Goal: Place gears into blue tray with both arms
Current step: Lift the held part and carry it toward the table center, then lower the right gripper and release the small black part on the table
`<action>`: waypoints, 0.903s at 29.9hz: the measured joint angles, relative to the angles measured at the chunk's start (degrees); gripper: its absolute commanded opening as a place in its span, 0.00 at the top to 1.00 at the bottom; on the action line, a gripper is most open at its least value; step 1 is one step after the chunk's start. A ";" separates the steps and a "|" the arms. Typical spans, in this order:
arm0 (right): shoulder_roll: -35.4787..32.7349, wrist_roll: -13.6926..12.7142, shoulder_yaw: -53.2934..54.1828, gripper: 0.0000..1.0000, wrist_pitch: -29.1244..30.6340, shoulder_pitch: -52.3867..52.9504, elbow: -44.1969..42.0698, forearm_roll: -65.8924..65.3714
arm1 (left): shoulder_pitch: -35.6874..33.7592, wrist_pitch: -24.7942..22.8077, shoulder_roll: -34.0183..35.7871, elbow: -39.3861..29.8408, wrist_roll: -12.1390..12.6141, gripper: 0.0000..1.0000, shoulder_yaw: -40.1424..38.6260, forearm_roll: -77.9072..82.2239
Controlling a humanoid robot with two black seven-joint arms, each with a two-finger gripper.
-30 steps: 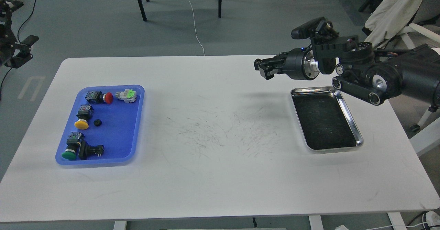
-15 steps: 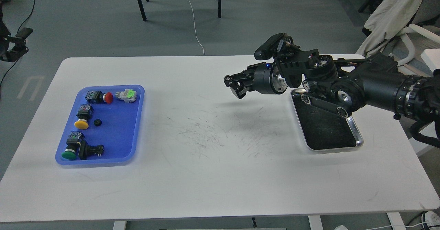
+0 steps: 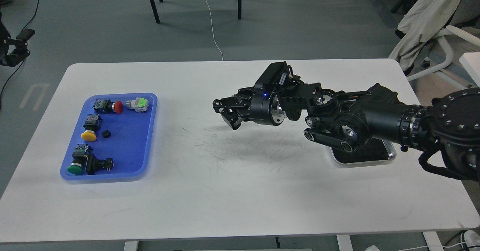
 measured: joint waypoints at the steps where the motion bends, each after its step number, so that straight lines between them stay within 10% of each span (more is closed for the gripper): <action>1: 0.14 0.00 -0.04 0.99 -0.16 -0.40 -0.09 -0.04 | 0.00 -0.03 0.13 -0.01 0.00 0.01 -0.01 0.00; 27: 1.94 0.99 -0.09 0.99 -3.42 -11.02 -10.02 -3.39 | 0.01 -0.06 4.91 -2.89 -0.08 0.01 -0.10 -0.09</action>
